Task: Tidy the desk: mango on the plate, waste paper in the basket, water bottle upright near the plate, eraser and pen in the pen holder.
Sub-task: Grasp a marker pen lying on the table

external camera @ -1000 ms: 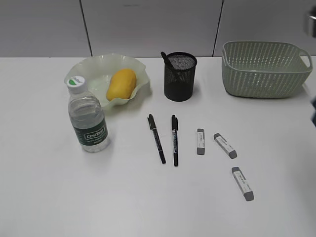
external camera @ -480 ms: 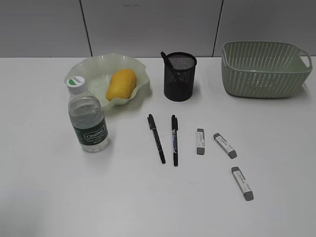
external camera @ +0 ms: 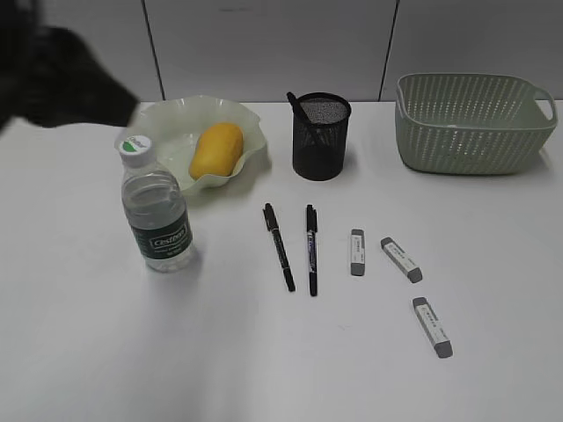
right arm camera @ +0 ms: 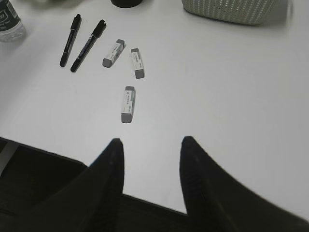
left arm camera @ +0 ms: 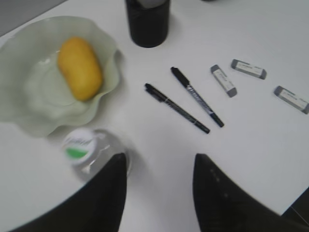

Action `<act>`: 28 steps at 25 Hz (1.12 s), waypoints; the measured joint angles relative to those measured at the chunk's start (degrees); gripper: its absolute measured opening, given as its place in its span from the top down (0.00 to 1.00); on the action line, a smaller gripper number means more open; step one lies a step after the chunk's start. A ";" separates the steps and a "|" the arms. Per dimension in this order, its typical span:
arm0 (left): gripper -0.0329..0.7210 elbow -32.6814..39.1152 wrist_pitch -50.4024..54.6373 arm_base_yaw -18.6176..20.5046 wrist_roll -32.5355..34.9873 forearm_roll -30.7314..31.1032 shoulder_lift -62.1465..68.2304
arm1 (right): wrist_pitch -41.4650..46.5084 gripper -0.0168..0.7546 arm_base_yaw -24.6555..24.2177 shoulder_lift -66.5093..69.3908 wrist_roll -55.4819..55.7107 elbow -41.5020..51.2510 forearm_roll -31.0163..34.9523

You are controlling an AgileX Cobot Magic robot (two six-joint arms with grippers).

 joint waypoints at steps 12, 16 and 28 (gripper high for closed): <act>0.39 -27.27 -1.34 -4.65 -27.15 6.37 45.73 | 0.00 0.61 0.00 0.00 0.00 0.07 -0.05; 0.38 -32.53 4.13 -2.02 -32.02 6.08 54.46 | 0.00 0.61 0.00 0.00 0.00 0.07 -0.05; 0.51 -38.65 4.86 -1.43 -39.19 6.72 62.16 | 0.00 0.61 0.00 0.00 0.00 0.07 -0.05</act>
